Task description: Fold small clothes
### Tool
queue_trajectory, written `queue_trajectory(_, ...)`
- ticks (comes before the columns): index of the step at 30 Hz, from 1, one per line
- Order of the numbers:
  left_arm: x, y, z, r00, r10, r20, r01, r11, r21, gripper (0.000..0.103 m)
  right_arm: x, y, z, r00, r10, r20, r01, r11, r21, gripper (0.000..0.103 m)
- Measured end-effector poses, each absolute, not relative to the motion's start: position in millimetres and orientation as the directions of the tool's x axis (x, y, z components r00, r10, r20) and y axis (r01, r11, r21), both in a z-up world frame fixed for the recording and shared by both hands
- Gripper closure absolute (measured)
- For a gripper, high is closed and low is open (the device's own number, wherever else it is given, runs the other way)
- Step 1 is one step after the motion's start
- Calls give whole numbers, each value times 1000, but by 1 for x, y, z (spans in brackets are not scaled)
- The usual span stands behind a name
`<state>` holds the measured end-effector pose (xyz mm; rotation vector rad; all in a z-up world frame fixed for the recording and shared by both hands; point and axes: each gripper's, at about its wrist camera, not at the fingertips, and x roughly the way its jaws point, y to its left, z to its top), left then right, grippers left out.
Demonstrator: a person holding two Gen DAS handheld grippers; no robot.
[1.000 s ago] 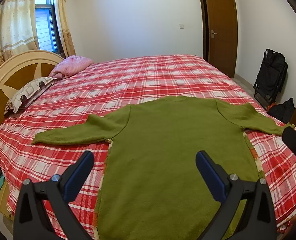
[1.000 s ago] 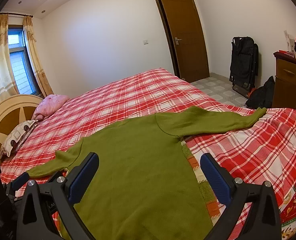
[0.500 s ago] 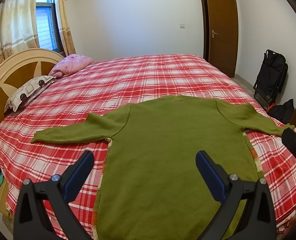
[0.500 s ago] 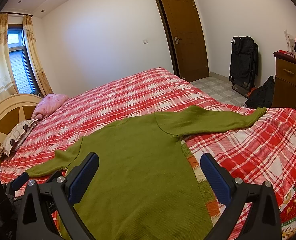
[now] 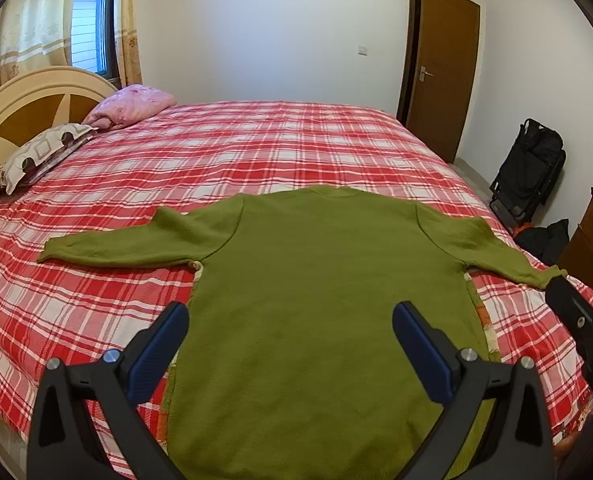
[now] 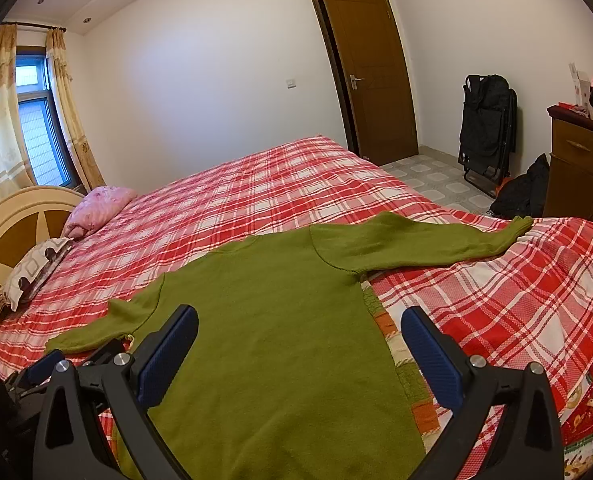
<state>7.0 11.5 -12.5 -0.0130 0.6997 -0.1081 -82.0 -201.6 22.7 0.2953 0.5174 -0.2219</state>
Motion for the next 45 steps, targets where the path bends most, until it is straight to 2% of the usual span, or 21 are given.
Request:
queue_trajectory(9,8,12,-14,762,-89,-642,95,995,-24,0,-76,-200,21,832,-163,-530,299,937,181,1)
queue_trajectory(17,14,13,-24,759,-81,-646,100,995,-8,0,-51,-204,11,779,-304,-549,379,925,24,1)
queue_trajectory(26,34,16,-40,754,-64,-654,91,996,8,0,-16,-234,2,744,-348,-570,422,907,-4,1)
queue_trajectory(32,54,16,-47,754,-69,-653,95,995,4,0,13,-278,-11,671,-399,-625,506,862,-7,1)
queue_trajectory(45,87,-6,-65,713,-64,-698,125,991,36,0,42,-323,-21,594,-491,-637,585,807,-76,1)
